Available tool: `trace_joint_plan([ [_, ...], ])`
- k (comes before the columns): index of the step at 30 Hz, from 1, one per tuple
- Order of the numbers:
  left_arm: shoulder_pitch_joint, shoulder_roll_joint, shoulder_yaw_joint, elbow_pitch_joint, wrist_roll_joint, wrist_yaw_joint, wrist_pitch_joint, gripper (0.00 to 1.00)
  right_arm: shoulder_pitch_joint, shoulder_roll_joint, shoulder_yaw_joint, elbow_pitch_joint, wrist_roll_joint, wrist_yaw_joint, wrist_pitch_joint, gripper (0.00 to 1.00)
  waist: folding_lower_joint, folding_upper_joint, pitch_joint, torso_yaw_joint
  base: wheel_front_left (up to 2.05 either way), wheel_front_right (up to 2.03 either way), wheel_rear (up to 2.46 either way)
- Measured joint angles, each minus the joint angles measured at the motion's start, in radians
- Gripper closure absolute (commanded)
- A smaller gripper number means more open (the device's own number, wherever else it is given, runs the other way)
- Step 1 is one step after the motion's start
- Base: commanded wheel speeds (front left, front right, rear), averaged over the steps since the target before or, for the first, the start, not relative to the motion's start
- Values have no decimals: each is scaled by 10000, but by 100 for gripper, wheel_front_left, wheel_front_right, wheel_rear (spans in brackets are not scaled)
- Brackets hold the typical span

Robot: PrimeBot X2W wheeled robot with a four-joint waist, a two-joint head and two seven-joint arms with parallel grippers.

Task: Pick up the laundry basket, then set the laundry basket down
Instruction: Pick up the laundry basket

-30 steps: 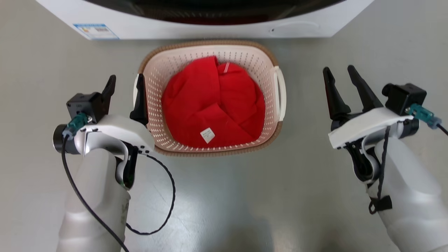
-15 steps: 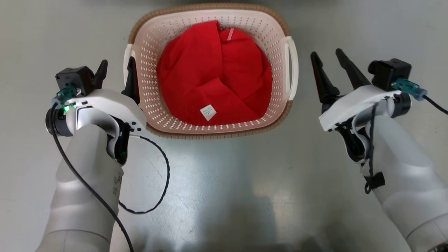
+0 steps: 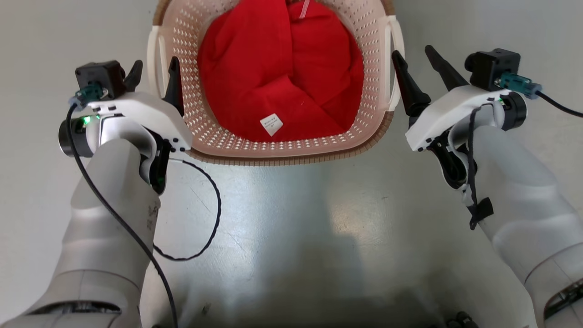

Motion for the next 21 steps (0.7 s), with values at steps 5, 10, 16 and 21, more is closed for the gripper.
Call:
trace_joint_plan([
  [5,-457,-6,-15,527,-2,52,0,0,-389,115,652,479,479,0,0,0,0,0,304,31,0,0,0],
  [10,-839,-33,-94,1057,-4,125,0,0,-733,201,1231,855,963,0,2,0,1,0,553,114,0,0,0],
  [16,-1234,-130,-263,1496,-17,107,0,0,-1058,190,1755,1158,1549,0,38,0,1,0,829,240,0,0,0],
  [21,-1425,-198,-382,1707,-19,19,0,0,-1270,136,2038,1338,1848,0,92,0,0,0,992,305,0,0,0],
])
